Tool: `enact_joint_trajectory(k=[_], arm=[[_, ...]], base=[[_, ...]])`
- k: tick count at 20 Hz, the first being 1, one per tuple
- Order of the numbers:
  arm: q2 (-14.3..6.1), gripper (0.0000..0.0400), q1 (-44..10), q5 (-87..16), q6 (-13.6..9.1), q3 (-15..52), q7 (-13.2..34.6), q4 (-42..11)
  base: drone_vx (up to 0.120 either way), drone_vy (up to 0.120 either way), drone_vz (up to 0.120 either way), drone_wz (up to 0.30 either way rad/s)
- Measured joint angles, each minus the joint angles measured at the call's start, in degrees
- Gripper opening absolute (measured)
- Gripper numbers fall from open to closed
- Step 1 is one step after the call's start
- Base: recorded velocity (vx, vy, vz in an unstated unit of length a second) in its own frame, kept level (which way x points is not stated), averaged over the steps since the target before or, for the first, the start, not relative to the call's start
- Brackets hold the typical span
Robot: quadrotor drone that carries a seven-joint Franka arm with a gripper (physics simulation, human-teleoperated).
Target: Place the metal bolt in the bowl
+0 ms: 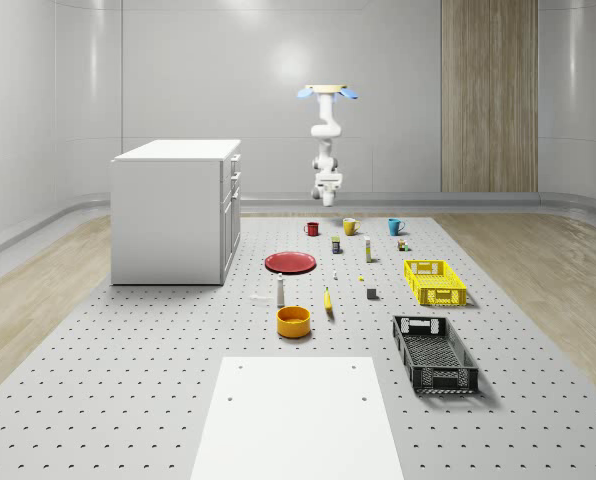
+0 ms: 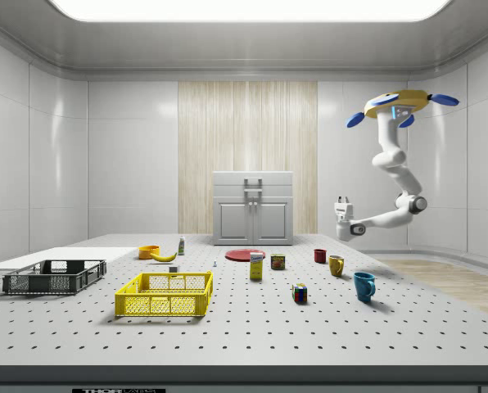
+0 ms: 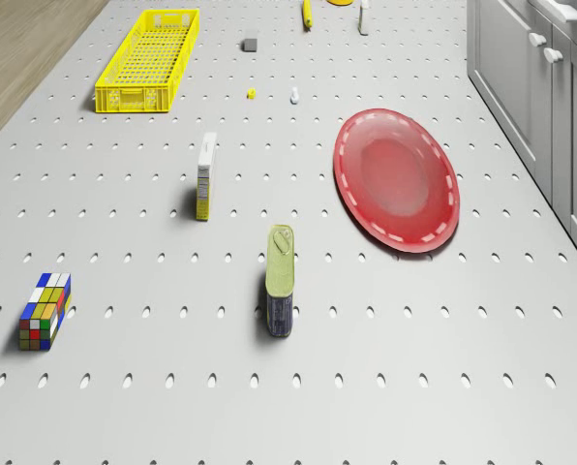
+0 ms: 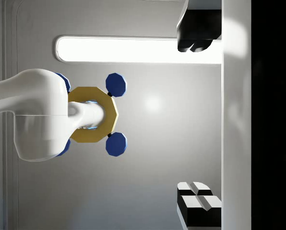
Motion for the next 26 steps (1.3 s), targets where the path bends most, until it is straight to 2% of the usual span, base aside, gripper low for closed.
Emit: enact_joint_trajectory(k=[17,22,26], arm=[[-0.5,0.0400,-0.7,-2.9,0.8,2.1,0.4,-0.6],[-0.8,0.0400,-1.6,-7.1,1.0,5.1,0.9,-1.0],[-1.1,0.0400,-3.1,-13.9,1.4,9.9,1.9,-2.1]], base=[[0.120,-0.002,0.000,0.000],[0.120,0.000,0.000,0.000],[0.120,0.000,0.000,0.000]])
